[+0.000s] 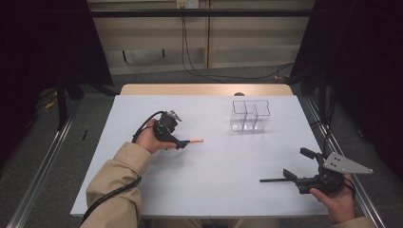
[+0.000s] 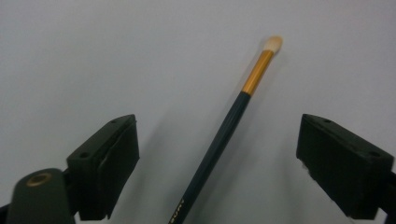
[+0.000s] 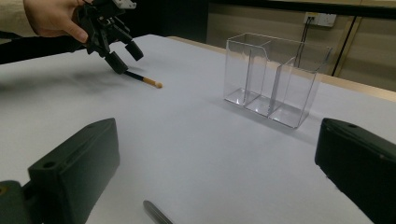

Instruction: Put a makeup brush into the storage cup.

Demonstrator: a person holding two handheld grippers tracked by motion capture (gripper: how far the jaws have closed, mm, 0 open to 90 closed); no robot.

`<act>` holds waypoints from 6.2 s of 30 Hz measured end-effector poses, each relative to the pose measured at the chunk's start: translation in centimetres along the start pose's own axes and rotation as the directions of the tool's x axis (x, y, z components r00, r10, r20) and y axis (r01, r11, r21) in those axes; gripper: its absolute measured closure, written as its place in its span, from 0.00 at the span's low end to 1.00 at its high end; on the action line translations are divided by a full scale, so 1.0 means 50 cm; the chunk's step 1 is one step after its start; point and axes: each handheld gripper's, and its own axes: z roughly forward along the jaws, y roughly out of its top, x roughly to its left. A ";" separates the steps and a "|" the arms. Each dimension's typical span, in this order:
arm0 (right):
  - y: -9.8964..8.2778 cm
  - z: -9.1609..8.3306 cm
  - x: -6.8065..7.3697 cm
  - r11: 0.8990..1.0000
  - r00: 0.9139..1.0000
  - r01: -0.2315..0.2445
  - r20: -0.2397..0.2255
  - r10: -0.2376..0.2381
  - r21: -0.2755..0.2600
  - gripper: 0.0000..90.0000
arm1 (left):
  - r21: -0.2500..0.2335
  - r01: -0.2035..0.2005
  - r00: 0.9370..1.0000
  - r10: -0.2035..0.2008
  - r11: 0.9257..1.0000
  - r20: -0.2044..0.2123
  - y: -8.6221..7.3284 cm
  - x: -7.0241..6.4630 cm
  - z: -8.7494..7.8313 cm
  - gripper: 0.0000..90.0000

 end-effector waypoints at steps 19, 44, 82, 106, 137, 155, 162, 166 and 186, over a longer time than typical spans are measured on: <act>0.000 0.000 -0.002 1.000 1.000 0.001 0.000 -0.001 -0.002 0.00 | 0.145 -0.044 0.999 0.040 0.988 0.027 0.000 0.012 0.004 0.49; -0.001 0.001 -0.002 1.000 1.000 0.006 0.000 -0.006 0.004 0.00 | 0.268 -0.068 0.995 0.046 0.961 0.088 0.024 0.008 0.011 0.93; -0.001 0.006 -0.003 1.000 1.000 0.003 -0.002 -0.003 0.005 0.00 | 0.120 -0.054 0.997 0.048 0.991 0.052 0.029 -0.025 -0.021 0.94; 0.000 0.009 0.000 1.000 1.000 0.009 -0.005 -0.009 0.008 0.00 | -0.285 0.079 0.989 -0.039 0.955 0.145 -0.002 -0.061 -0.052 0.94; 0.001 0.014 0.002 1.000 1.000 0.012 -0.010 -0.012 0.010 0.00 | -0.569 0.144 0.974 -0.013 0.809 0.228 -0.021 -0.115 -0.067 0.94; 0.002 0.021 0.002 1.000 1.000 0.010 -0.014 -0.009 0.014 0.00 | -0.605 0.157 0.958 0.027 0.781 0.284 -0.018 -0.148 -0.059 0.94; 0.003 0.024 0.002 1.000 1.000 0.010 -0.015 -0.010 0.012 0.00 | -0.606 0.156 0.951 0.047 0.780 0.305 -0.011 -0.163 -0.052 0.94; 0.005 0.027 0.003 1.000 1.000 0.012 -0.018 -0.012 0.011 0.00 | -0.597 0.141 0.950 0.062 0.789 0.306 -0.007 -0.175 -0.046 0.94; 0.025 0.046 0.005 1.000 1.000 0.006 -0.026 -0.006 -0.004 0.00 | -0.594 0.118 0.946 0.092 0.796 0.311 -0.003 -0.191 -0.041 0.94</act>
